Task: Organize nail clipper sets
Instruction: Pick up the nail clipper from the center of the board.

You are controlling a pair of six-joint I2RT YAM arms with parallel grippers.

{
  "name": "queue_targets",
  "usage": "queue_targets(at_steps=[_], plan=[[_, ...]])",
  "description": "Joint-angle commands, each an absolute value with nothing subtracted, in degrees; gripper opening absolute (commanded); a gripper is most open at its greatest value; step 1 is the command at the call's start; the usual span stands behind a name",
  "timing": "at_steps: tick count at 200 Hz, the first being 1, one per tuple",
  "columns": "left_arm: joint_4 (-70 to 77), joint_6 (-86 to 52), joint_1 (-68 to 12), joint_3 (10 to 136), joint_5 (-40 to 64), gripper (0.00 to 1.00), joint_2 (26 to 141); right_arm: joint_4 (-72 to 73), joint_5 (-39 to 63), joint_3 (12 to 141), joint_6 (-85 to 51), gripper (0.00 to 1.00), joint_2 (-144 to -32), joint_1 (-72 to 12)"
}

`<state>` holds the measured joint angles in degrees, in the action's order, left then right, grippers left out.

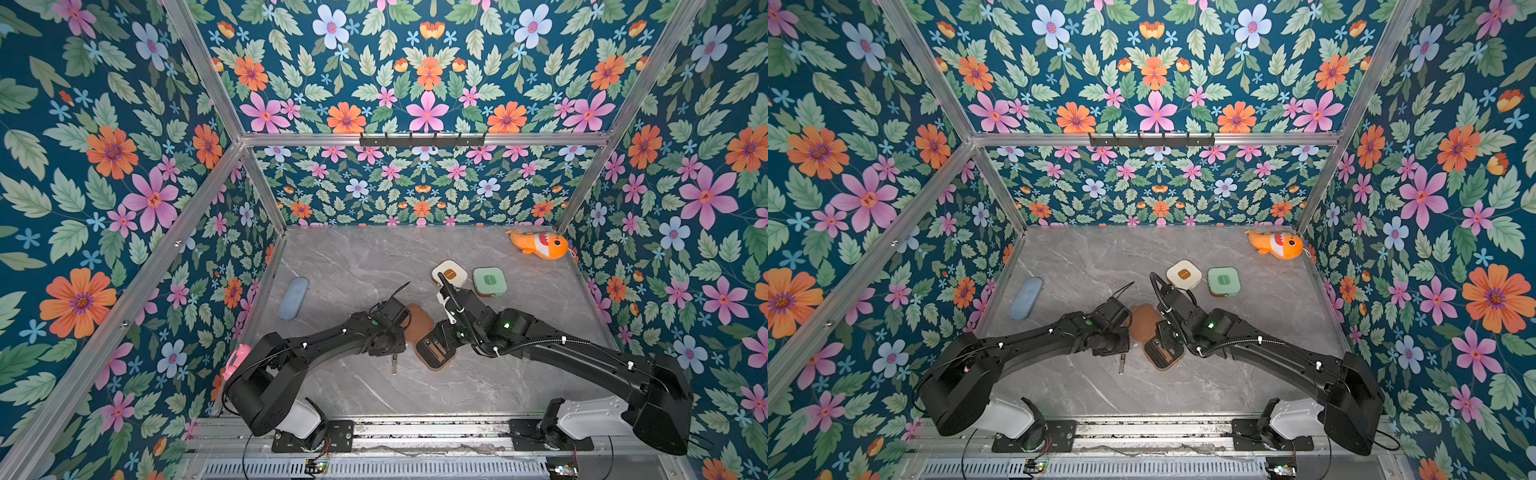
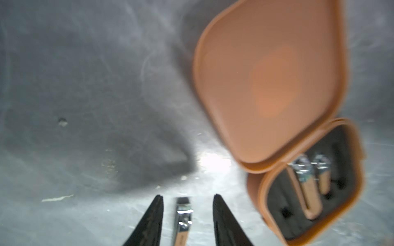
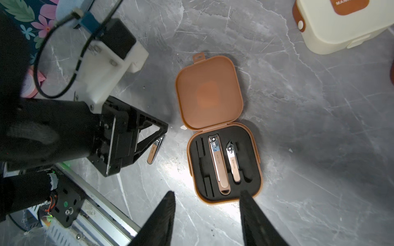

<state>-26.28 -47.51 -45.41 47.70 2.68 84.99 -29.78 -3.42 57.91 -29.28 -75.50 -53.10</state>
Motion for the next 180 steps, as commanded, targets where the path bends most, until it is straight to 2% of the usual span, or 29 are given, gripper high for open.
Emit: queue_targets(at_steps=[1, 30, 45, 87, 118, 180], plan=[[-30.4, -44.2, -43.6, 50.4, 0.3, 0.45, 84.3, -31.6, -4.2, 58.5, -34.1, 0.50, -75.6, -54.2], [-30.3, -39.7, -35.0, 50.7, 2.3, 0.47, 80.7, -35.7, -5.3, 62.2, -40.8, 0.50, -79.8, -57.3], [-29.9, -37.5, -29.4, 50.3, 3.4, 0.49, 77.7, -37.3, -5.5, 64.6, -44.5, 0.53, -82.8, -59.0], [-27.9, -33.3, -18.3, 48.8, 6.9, 0.53, 72.9, -39.2, -2.9, 73.9, -48.7, 0.56, -97.2, -62.8], [-25.2, -32.3, -15.2, 45.4, 10.8, 0.54, 72.0, -42.6, -1.7, 81.6, -49.5, 0.57, -107.5, -63.9], [-23.0, -31.1, -12.4, 39.7, 13.8, 0.54, 69.1, -45.5, -0.1, 90.2, -49.4, 0.53, -118.3, -64.3]])
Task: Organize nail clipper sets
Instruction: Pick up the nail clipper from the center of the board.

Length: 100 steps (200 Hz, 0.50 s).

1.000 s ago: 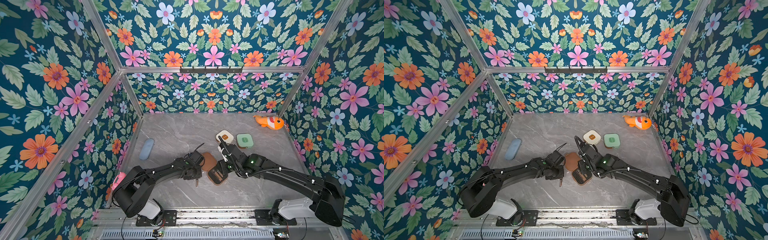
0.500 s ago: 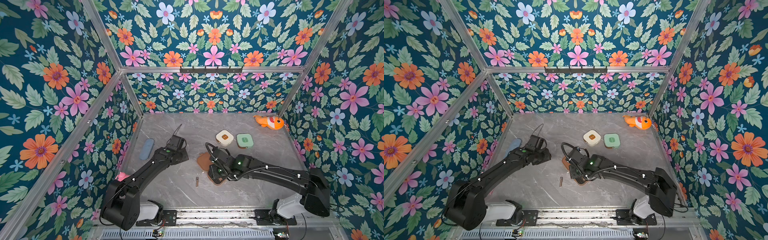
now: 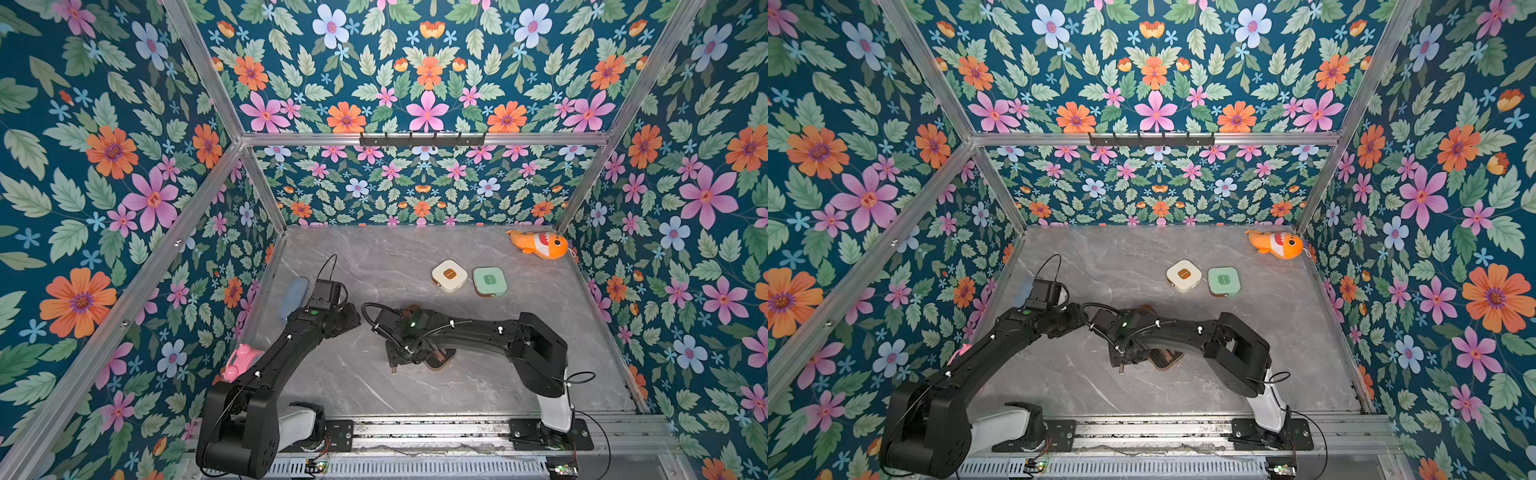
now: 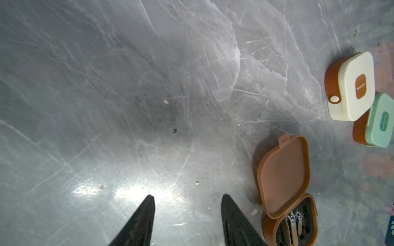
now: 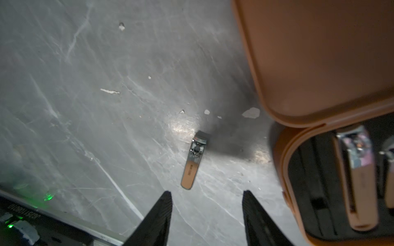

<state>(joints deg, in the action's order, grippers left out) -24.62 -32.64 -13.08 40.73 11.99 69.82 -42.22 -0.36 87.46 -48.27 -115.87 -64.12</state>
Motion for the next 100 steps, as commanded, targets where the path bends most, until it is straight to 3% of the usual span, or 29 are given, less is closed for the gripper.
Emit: queue_targets(at_steps=[1, 100], plan=[[-22.9, -31.0, -12.4, 39.7, 13.9, 0.53, 69.1, -45.6, -0.2, 90.4, -49.4, 0.53, -118.4, -64.3], [-21.6, -30.3, -10.6, 37.4, 15.7, 0.53, 68.7, -49.3, -1.3, 96.6, -48.6, 0.37, -126.3, -64.2]])
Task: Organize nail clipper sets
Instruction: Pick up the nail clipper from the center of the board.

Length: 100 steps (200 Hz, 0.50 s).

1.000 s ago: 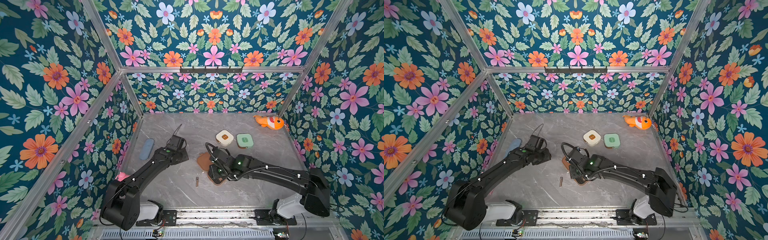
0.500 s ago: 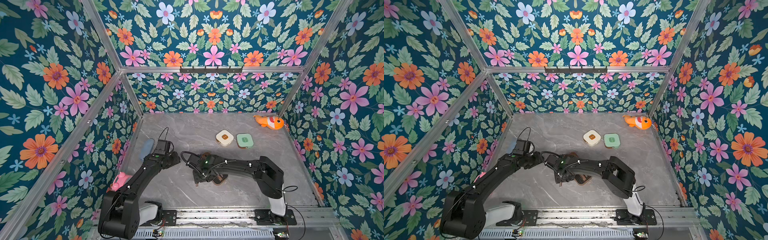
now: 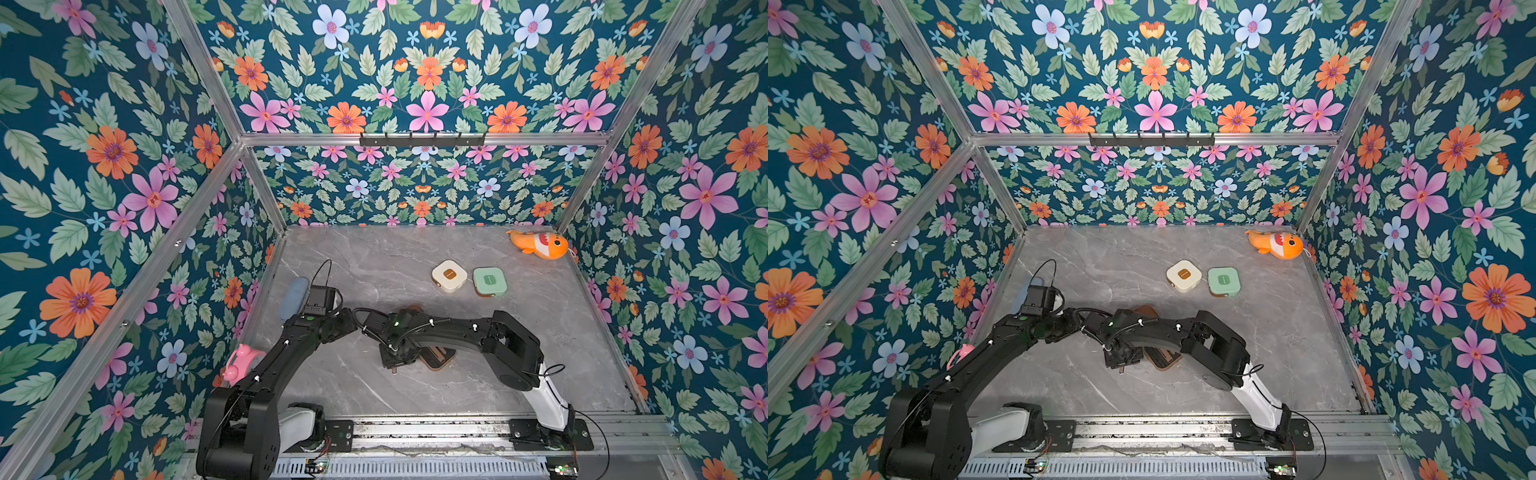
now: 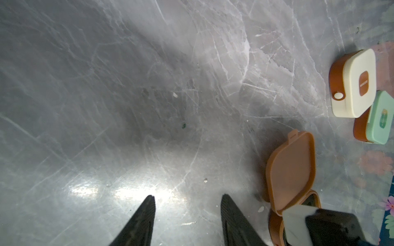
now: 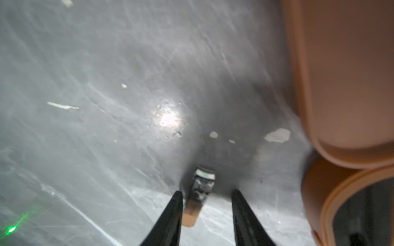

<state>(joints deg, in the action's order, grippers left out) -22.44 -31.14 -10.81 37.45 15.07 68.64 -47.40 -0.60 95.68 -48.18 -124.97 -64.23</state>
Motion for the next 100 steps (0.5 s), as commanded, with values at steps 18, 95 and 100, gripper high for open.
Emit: queue_targets(at_steps=[18, 95, 100], plan=[[-21.5, -30.2, -10.6, 37.4, 16.0, 0.53, 68.8, -49.4, -1.1, 97.5, -48.2, 0.32, -127.2, -64.2], [-21.8, -30.3, -10.5, 37.3, 16.4, 0.51, 69.0, -46.5, 1.3, 95.8, -47.6, 0.26, -127.3, -63.0], [-21.8, -30.4, -10.5, 37.3, 16.4, 0.51, 69.0, -46.3, 1.3, 95.6, -47.5, 0.26, -127.3, -62.8]])
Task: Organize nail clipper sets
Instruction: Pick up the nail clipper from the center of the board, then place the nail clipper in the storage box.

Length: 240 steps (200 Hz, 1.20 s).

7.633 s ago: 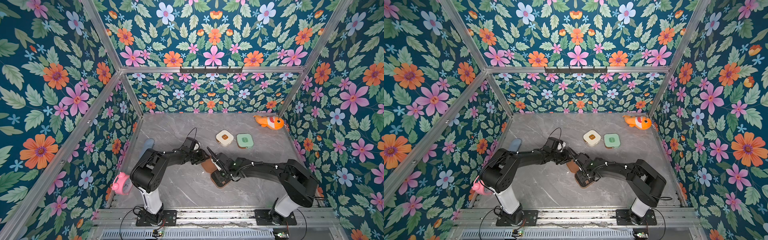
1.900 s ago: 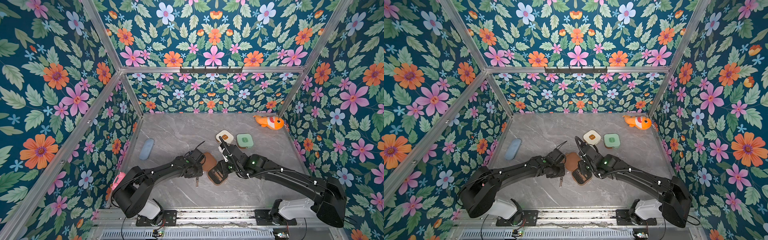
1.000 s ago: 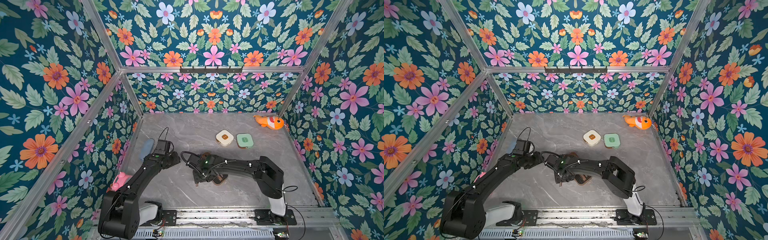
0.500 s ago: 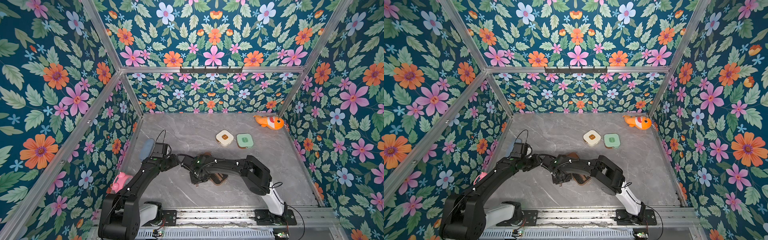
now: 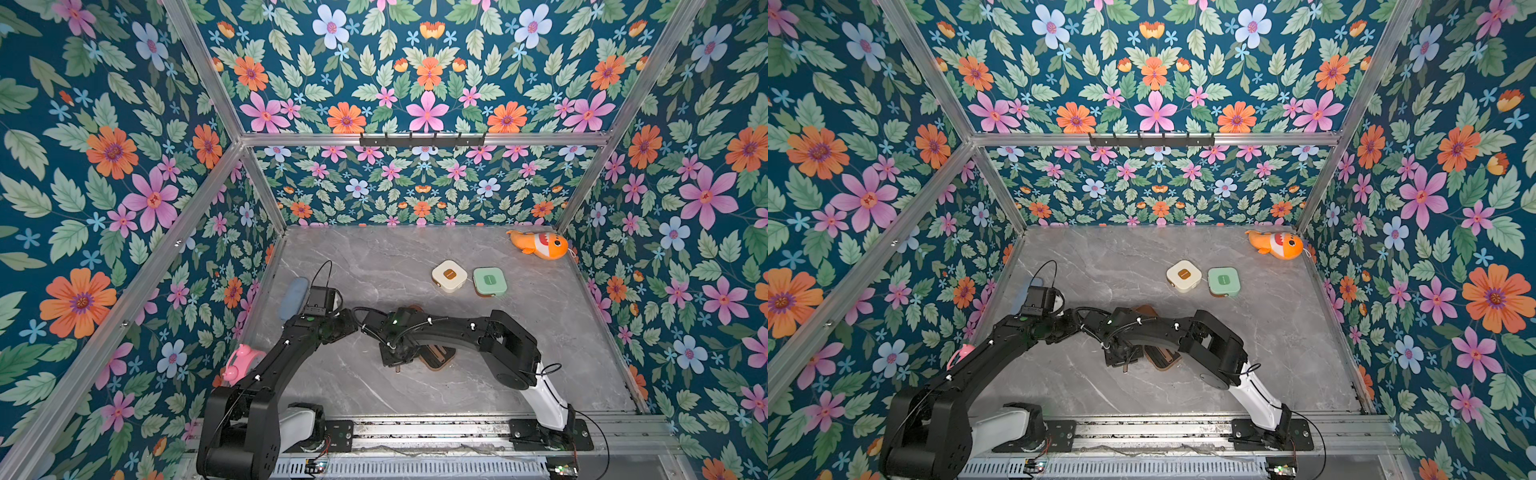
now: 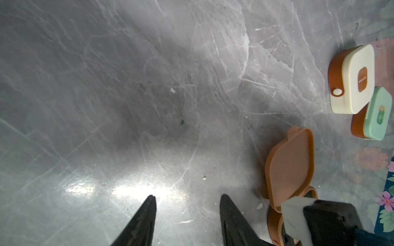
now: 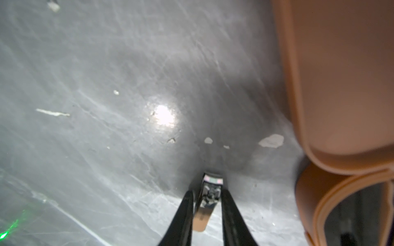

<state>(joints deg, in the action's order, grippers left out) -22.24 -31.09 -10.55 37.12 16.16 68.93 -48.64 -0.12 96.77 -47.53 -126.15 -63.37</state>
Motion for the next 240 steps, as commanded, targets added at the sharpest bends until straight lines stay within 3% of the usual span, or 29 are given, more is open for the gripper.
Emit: queue_targets(at_steps=[1, 55, 130, 169, 240], plan=[[-21.8, -30.4, -10.5, 37.3, 16.4, 0.51, 69.0, -46.2, 1.3, 95.6, -47.5, 0.26, -127.2, -62.8], [-21.7, -30.6, -10.5, 37.2, 16.8, 0.51, 69.6, -46.2, 1.6, 96.2, -46.2, 0.25, -128.2, -62.4], [-19.5, -31.4, -11.6, 37.1, 19.5, 0.49, 74.8, -44.8, 1.7, 96.4, -42.2, 0.13, -125.5, -60.8], [-15.1, -36.2, -16.3, 38.4, 23.0, 0.51, 78.0, -42.3, 0.0, 90.2, -39.3, 0.13, -115.7, -58.8], [2.0, -49.8, -31.1, 42.6, 27.9, 0.54, 89.6, -35.1, -2.6, 65.7, -30.7, 0.13, -94.5, -49.7]])
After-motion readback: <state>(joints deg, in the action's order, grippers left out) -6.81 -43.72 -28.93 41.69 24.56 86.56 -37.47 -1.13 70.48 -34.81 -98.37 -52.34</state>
